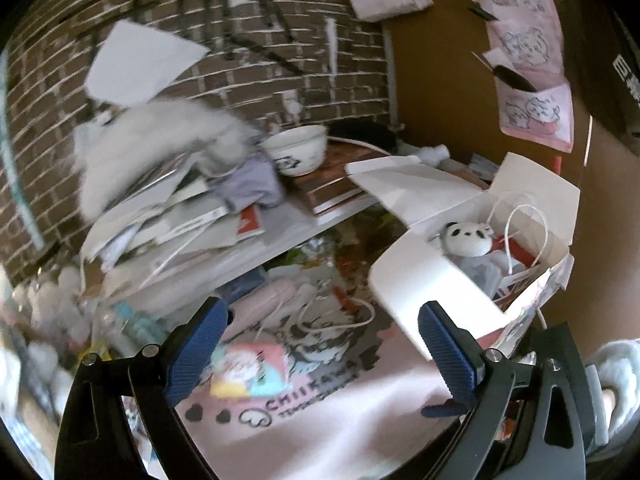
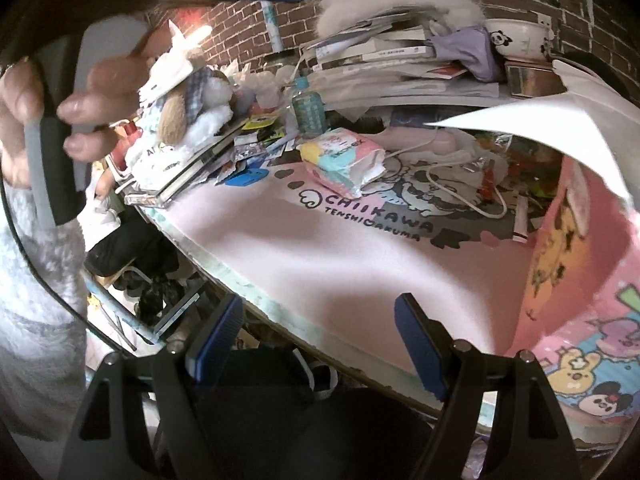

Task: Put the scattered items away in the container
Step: 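Withdraw the left gripper from the bag back over the table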

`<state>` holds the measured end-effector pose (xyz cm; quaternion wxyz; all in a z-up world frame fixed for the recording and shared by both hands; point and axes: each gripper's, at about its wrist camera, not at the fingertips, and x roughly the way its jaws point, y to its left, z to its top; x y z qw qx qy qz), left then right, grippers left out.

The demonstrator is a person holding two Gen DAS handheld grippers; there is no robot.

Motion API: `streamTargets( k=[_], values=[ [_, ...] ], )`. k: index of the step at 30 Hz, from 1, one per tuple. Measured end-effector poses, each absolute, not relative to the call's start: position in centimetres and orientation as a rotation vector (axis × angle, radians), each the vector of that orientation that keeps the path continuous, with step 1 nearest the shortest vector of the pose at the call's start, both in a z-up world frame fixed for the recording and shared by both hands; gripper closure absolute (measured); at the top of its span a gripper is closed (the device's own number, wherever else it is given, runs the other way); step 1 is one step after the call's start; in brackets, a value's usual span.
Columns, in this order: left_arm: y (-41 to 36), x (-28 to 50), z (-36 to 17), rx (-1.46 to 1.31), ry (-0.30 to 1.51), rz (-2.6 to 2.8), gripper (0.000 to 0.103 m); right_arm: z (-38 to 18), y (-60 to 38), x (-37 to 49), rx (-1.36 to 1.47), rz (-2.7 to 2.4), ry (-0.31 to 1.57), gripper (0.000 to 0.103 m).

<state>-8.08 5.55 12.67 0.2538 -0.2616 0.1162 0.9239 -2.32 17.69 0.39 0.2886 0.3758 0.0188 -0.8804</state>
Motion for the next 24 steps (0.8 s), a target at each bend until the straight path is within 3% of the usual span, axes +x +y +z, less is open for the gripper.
streamTargets(
  k=[4,7,10,24],
  values=[
    [2.1,-7.2,11.2,-0.724,0.207,2.538,0.007,0.2,16.1,-2.6,1.008,-2.351,0.082,0.027],
    [-0.8,-6.4,9.5,-0.745,0.125,2.579,0.006,0.1,14.7,-2.8,0.998,-2.369,0.121,0.021],
    [-2.7,-6.1,7.9,-0.777,0.114,2.655,0.002,0.1,13.3,-3.3,0.983,-2.392,0.166,0.019],
    [-8.4,-3.7,3.6,-0.803,-0.001,2.805,0.001,-0.1,7.7,-9.4,0.965,-2.579,0.455,0.019]
  ],
)
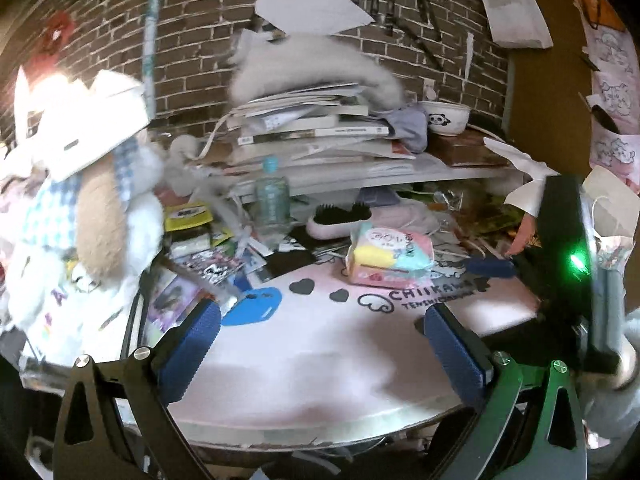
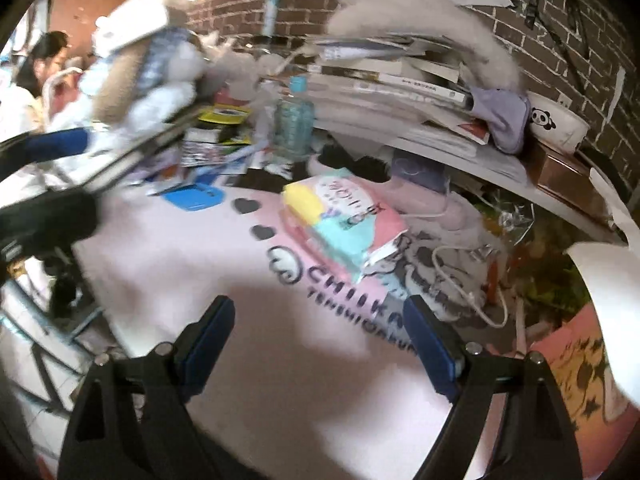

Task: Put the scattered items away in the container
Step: 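Withdraw the left gripper from the bag back over the table, then reach the right gripper to the pastel Kotex pack and grasp it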

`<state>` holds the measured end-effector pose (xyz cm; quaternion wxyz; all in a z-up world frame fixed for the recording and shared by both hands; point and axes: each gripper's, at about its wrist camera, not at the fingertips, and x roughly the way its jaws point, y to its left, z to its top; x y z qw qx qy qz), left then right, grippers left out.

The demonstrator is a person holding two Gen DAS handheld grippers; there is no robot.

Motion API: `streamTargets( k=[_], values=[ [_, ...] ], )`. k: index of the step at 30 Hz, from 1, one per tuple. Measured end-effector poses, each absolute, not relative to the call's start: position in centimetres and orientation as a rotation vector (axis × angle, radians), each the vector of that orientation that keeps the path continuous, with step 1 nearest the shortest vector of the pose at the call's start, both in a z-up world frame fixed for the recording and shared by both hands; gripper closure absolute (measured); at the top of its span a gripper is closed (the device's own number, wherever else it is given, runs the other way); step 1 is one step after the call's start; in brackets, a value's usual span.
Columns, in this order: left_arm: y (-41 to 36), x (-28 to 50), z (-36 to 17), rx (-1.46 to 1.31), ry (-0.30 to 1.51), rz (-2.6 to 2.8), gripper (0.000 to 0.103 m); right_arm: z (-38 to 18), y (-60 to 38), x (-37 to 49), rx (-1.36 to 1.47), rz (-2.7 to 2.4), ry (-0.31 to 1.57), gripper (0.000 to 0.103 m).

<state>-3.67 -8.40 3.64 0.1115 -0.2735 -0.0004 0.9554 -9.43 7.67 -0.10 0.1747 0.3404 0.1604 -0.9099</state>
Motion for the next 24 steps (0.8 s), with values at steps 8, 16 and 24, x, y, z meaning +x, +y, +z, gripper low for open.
streamTargets(
  k=[8,16,24],
  values=[
    [-8.4,-3.1,2.5,-0.808,-0.011,2.790,0.001,-0.1,5.5,-13.3,0.993,-2.633,0.487,0.002],
    [-7.9,-3.2,2.1,-0.813,-0.012,2.775,0.001,-0.2,4.4,-17.1,1.053,-2.619,0.571,0.001],
    [-7.7,-3.3,1.9,-0.823,-0.011,2.771,0.001,-1.1,4.3,-19.5,1.115,-2.506,0.465,0.001]
  ],
)
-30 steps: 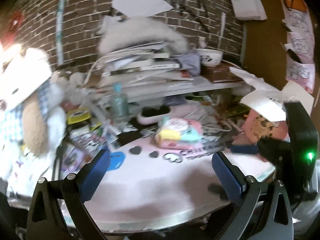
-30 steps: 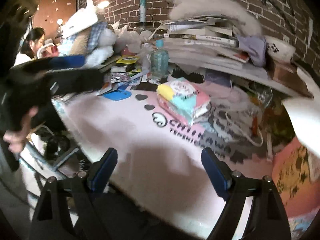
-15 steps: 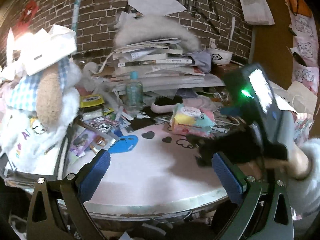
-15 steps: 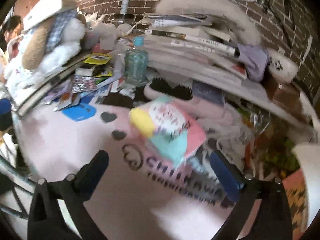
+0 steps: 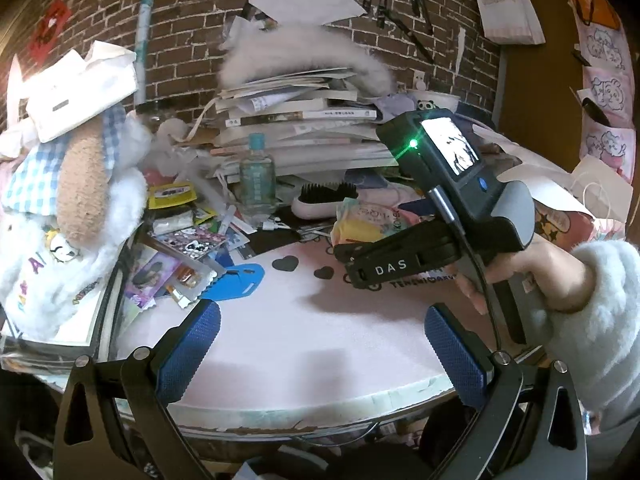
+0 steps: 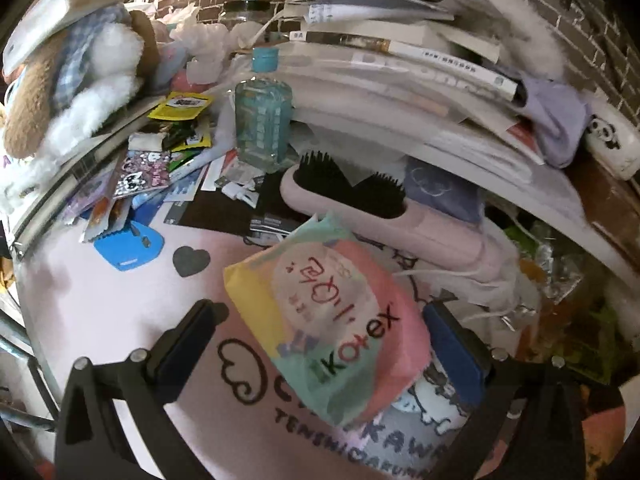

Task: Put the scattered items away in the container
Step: 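Reach the right gripper to the pastel Kotex pack and grasp it, then lift the Kotex pack and carry it toward the paper bag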

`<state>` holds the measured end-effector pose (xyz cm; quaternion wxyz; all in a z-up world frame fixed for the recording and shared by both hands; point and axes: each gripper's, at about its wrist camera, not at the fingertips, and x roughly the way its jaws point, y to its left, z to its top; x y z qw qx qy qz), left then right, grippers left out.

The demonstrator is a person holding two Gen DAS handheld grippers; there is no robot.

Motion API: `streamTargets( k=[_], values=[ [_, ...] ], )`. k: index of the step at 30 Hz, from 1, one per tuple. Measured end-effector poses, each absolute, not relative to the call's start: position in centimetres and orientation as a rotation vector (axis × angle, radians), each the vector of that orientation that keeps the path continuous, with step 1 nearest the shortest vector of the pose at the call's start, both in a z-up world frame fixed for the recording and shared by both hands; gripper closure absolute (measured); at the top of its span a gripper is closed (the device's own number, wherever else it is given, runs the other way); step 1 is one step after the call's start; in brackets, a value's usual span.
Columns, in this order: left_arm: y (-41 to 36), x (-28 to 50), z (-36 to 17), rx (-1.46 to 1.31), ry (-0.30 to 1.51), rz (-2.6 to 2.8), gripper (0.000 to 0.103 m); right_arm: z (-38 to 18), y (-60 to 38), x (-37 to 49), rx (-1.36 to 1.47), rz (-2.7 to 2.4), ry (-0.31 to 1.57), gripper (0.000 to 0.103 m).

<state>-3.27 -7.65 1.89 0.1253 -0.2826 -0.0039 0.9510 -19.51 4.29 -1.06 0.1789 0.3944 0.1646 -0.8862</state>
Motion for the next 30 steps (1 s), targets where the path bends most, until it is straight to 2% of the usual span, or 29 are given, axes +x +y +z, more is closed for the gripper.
streamTargets(
  k=[7,11,20,30],
  values=[
    [-7.4,-3.5,1.7,-0.833,-0.015,2.767,0.001,-1.2,4.2,-19.5,1.086,-2.480,0.434,0.002],
    [-7.2,-3.5,1.7,-0.835,-0.016,2.762,0.001,-1.3,4.2,-19.2,1.097,-2.466,0.422,0.020],
    [-7.1,-3.4,1.7,-0.838,-0.020,2.757,0.001,-1.0,4.6,-18.7,1.096,-2.474,0.395,0.033],
    [-6.9,-3.5,1.3,-0.863,-0.028,2.745,0.001,1.5,3.6,-15.1,0.915,-2.528,0.495,0.035]
  ],
)
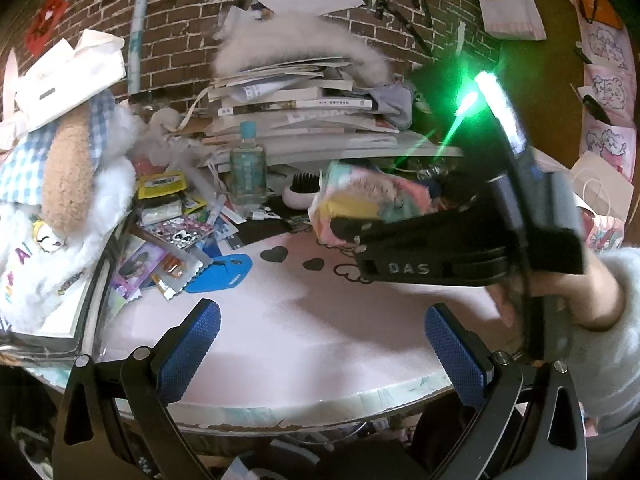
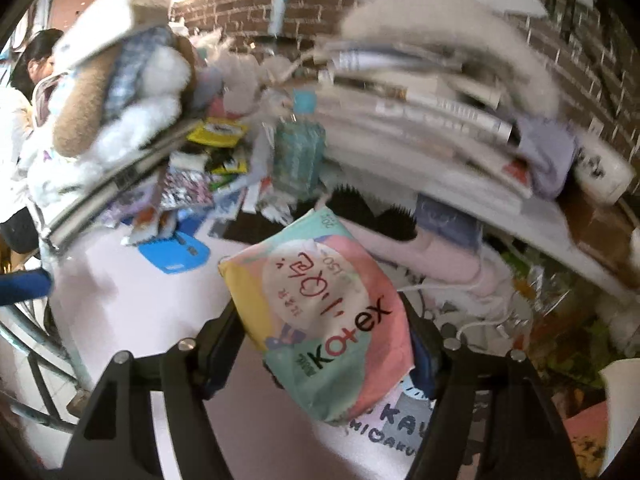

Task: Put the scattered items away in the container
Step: 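Lift the Kotex pack and carry it toward the paper bag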

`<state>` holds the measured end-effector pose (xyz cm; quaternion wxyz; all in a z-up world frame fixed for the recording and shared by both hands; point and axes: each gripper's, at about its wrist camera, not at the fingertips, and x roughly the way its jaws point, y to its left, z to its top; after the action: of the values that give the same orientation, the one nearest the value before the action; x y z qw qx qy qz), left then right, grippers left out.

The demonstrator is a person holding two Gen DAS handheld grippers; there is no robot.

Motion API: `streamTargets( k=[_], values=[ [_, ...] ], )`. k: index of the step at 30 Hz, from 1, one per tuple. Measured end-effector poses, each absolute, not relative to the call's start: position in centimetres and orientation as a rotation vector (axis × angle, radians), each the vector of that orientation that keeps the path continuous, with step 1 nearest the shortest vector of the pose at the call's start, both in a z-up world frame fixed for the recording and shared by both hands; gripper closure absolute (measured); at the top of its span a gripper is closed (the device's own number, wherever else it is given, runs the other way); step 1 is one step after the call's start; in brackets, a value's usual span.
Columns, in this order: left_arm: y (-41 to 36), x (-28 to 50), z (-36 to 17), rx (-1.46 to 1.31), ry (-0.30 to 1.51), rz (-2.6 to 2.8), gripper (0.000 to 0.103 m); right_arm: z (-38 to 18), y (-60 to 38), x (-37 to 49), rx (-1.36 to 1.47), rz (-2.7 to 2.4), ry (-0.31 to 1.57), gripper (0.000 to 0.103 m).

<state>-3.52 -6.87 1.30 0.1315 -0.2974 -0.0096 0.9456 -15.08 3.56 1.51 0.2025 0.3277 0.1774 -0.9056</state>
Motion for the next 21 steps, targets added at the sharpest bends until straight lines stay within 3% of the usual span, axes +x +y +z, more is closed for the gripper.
streamTargets(
  k=[21],
  values=[
    [-4.1,-3.5,2.7,-0.823,-0.027,2.697,0.001,11.7,6.1,-7.4,0.627,-2.616,0.483,0.035]
  ],
)
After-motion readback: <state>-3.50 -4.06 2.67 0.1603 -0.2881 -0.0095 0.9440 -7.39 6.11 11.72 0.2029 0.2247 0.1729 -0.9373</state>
